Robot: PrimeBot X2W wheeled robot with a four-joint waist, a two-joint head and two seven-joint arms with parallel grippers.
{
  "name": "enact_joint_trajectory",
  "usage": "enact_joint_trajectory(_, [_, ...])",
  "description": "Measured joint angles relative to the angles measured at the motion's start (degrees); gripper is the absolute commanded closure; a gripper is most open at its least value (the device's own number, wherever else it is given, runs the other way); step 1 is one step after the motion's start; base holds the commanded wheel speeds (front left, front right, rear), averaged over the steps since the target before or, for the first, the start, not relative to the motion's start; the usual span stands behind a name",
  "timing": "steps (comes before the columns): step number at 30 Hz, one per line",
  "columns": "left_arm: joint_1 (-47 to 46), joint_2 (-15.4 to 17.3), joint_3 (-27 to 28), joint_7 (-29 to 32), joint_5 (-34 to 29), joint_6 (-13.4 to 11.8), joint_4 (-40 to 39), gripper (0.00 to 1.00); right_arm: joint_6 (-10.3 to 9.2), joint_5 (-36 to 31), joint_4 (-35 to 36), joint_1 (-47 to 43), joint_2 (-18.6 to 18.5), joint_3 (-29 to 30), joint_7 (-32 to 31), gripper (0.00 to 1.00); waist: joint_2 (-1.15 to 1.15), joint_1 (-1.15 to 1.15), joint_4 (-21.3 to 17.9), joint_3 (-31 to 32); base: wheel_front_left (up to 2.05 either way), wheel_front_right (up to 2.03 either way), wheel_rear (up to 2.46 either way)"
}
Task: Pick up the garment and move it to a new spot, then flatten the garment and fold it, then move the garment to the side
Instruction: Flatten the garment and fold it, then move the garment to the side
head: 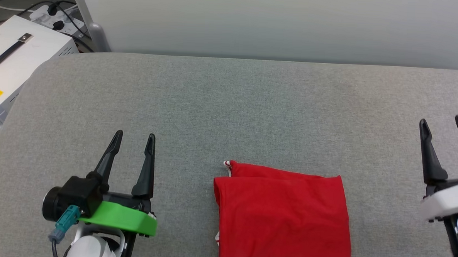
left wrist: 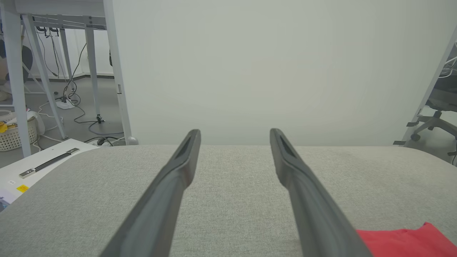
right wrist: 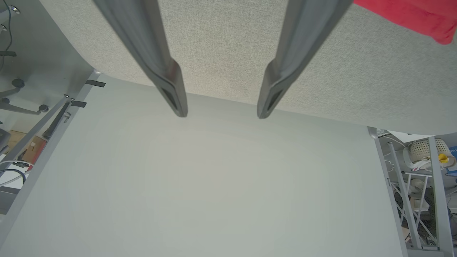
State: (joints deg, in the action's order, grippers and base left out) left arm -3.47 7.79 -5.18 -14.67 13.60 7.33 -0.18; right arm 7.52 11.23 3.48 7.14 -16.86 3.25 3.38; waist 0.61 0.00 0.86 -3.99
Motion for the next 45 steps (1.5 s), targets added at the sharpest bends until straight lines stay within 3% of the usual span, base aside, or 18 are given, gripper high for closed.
enact_joint_trajectory(9, [0.57,-0.32,-0.42,0.00,0.73,0.00,0.02,0.00,0.00,-2.08,2.77,-6.05,5.89,2.04,4.04,0.00,0.00,0.00,-0.02,-0.24,0.00,0.00,0.00])
enact_joint_trajectory(22, [0.58,-0.15,-1.47,0.00,0.94,0.00,0.21,0.00,0.00,-2.83,3.77,-7.10,5.76,0.73,2.44,0.00,0.00,0.00,0.24,-0.69,0.00,0.00,0.00])
enact_joint_trajectory(24, [0.55,-0.13,-1.68,0.00,0.93,0.00,0.30,0.00,0.00,-2.13,3.86,-7.24,5.75,0.04,-0.24,0.00,0.00,0.00,0.42,-1.03,0.00,0.00,0.00])
enact_joint_trajectory(26, [0.53,-0.11,-1.85,0.00,0.92,0.00,0.35,0.00,0.00,-1.10,3.68,-8.26,5.31,-1.69,-5.75,0.00,0.00,0.00,0.71,-1.42,0.00,0.00,0.00])
enact_joint_trajectory(27, [0.44,-0.11,-2.01,0.00,0.91,0.00,0.51,0.00,0.00,1.52,3.46,-9.71,5.20,-2.98,-13.36,0.00,0.00,0.00,1.21,-2.13,0.00,0.00,0.00])
enact_joint_trajectory(31, [0.30,-0.19,-2.12,0.00,0.87,0.00,0.65,0.00,0.00,4.79,3.65,-10.67,5.26,-4.77,-22.24,0.00,0.00,0.00,2.07,-3.28,0.00,0.00,0.00])
enact_joint_trajectory(40, [-1.52,-0.32,-3.42,0.00,0.45,0.00,1.33,0.00,0.00,7.03,2.20,-10.49,7.05,-4.58,-37.18,0.00,0.00,0.00,4.18,-6.10,0.00,0.00,0.00])
enact_joint_trajectory(45, [-2.83,-0.47,-4.16,0.00,0.33,0.00,1.59,0.00,0.00,7.55,0.13,-8.98,7.89,-5.19,-41.84,0.00,0.00,0.00,5.75,-7.25,0.00,0.00,0.00])
